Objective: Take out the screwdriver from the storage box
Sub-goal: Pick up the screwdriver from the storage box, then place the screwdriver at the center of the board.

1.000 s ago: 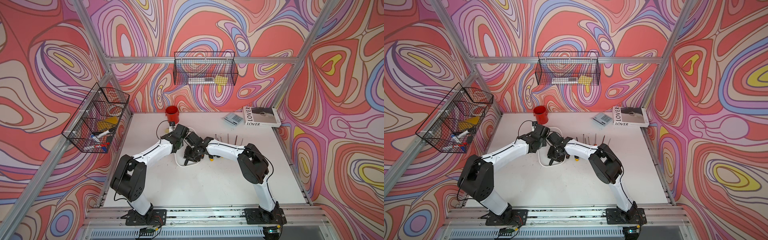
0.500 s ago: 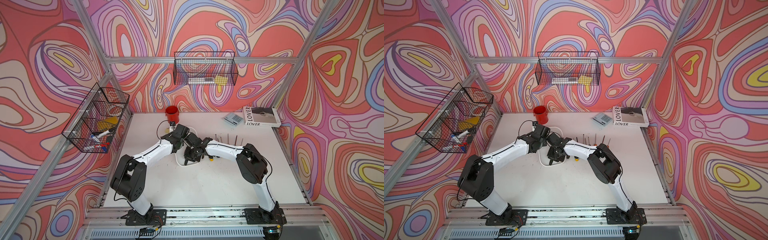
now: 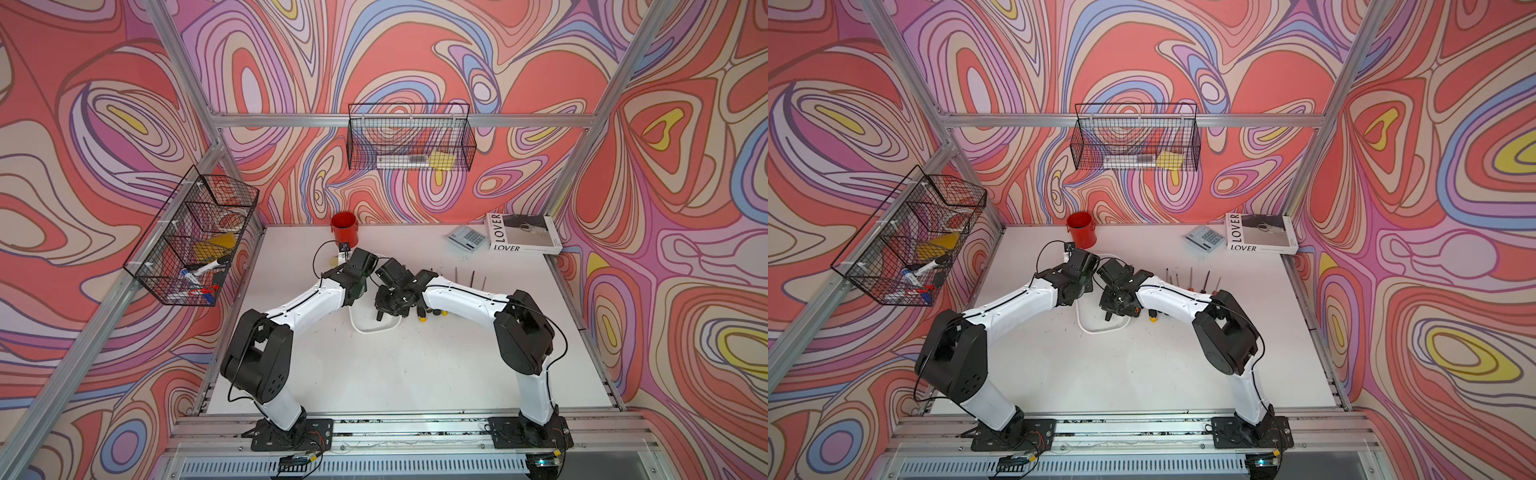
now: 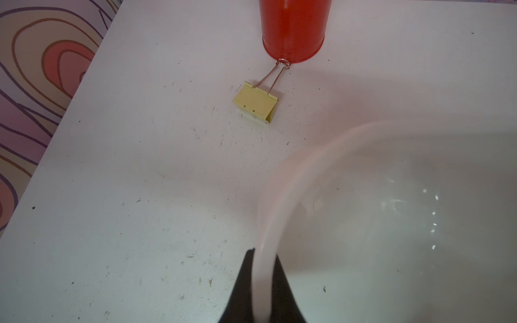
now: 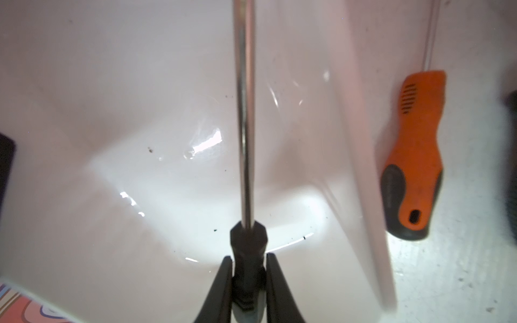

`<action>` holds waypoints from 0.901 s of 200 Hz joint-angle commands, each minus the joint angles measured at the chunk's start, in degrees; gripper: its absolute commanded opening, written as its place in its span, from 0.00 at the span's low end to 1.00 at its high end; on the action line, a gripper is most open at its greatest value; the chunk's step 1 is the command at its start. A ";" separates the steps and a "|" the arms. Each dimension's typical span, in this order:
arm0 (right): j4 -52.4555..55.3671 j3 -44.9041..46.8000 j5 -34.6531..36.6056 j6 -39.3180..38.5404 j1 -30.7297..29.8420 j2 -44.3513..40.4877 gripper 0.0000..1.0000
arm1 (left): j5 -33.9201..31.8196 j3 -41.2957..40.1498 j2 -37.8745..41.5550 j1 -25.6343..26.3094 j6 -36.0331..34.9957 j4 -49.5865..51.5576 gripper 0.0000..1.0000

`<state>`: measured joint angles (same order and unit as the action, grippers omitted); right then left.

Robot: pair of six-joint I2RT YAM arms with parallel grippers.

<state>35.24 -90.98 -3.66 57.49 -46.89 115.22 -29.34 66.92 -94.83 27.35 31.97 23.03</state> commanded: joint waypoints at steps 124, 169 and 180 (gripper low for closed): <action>19.69 -13.87 -1.12 -19.92 9.73 1.41 0.00 | -1.77 0.67 0.67 -3.64 -5.09 3.98 0.00; 20.00 -17.88 -4.41 -20.39 9.72 8.84 0.00 | 1.09 1.13 -0.72 -6.32 -6.87 7.00 0.00; 19.78 -18.00 -5.24 -19.89 9.73 9.84 0.00 | 1.39 1.08 -1.14 -6.54 -7.25 7.25 0.00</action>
<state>53.32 -107.26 -6.33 38.37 -37.19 123.13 -28.84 67.64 -95.04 21.67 26.81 26.68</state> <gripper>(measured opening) 0.192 0.101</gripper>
